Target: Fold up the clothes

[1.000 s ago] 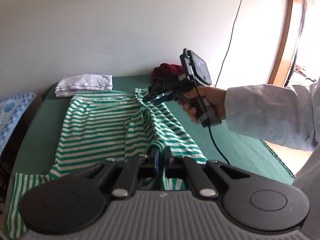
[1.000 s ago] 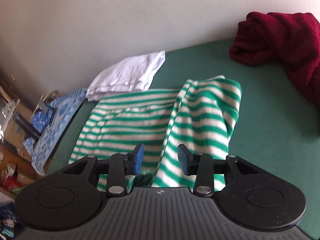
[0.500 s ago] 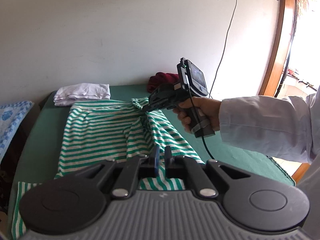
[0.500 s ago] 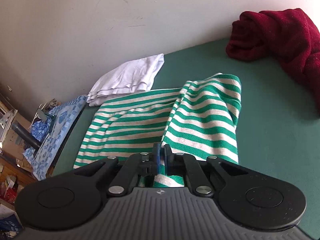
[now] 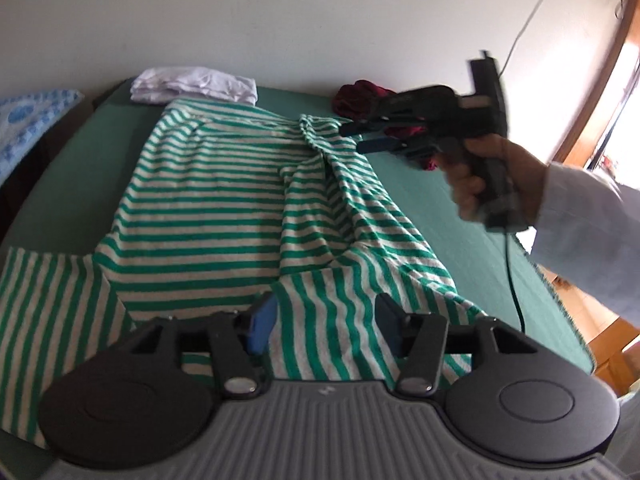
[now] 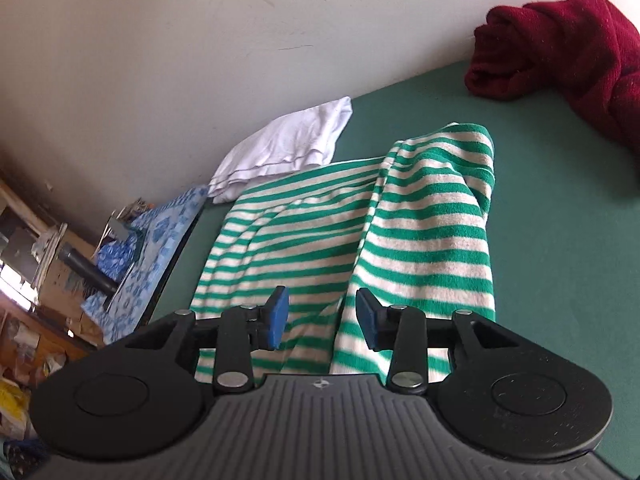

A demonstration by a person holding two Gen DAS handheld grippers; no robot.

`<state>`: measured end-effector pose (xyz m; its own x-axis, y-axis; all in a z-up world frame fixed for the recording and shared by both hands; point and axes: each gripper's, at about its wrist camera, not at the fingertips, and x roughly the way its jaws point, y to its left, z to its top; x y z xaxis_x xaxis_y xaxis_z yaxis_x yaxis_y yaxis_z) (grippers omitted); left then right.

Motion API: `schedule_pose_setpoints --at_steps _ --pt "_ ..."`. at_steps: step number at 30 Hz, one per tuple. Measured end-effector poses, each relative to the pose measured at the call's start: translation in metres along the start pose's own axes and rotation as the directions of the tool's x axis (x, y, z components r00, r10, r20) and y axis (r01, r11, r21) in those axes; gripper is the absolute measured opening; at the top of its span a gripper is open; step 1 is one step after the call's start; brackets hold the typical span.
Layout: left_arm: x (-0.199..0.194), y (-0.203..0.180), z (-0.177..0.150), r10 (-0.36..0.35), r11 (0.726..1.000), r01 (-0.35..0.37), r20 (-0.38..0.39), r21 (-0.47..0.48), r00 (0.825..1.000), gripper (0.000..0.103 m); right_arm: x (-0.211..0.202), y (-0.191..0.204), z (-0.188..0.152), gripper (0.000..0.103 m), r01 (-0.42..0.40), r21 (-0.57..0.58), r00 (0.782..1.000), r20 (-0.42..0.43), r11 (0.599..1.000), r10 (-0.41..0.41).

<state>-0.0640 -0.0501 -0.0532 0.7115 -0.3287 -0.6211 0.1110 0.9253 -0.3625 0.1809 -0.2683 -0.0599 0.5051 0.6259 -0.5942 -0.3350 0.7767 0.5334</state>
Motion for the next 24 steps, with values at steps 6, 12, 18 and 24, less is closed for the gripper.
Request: schedule_pose_setpoints --at_steps 6,12,18,24 --pt "0.040 0.031 0.002 -0.121 0.989 0.112 -0.097 -0.098 0.988 0.068 -0.066 0.044 -0.081 0.041 0.029 -0.297 0.994 -0.090 0.954 -0.058" --pt "0.054 0.038 0.002 -0.132 0.989 0.120 -0.150 -0.084 0.980 0.027 -0.106 0.065 -0.165 0.056 0.114 -0.420 0.977 -0.118 0.901 -0.178" --pt "0.032 0.032 0.016 -0.153 0.986 0.158 -0.099 0.047 0.983 0.008 -0.128 0.087 -0.215 0.056 0.133 -0.477 0.983 -0.048 0.869 -0.177" --pt "-0.002 0.028 0.038 -0.213 0.970 0.217 -0.048 0.108 0.976 0.006 -0.120 0.099 -0.235 0.017 0.248 -0.458 0.964 0.034 0.854 -0.262"
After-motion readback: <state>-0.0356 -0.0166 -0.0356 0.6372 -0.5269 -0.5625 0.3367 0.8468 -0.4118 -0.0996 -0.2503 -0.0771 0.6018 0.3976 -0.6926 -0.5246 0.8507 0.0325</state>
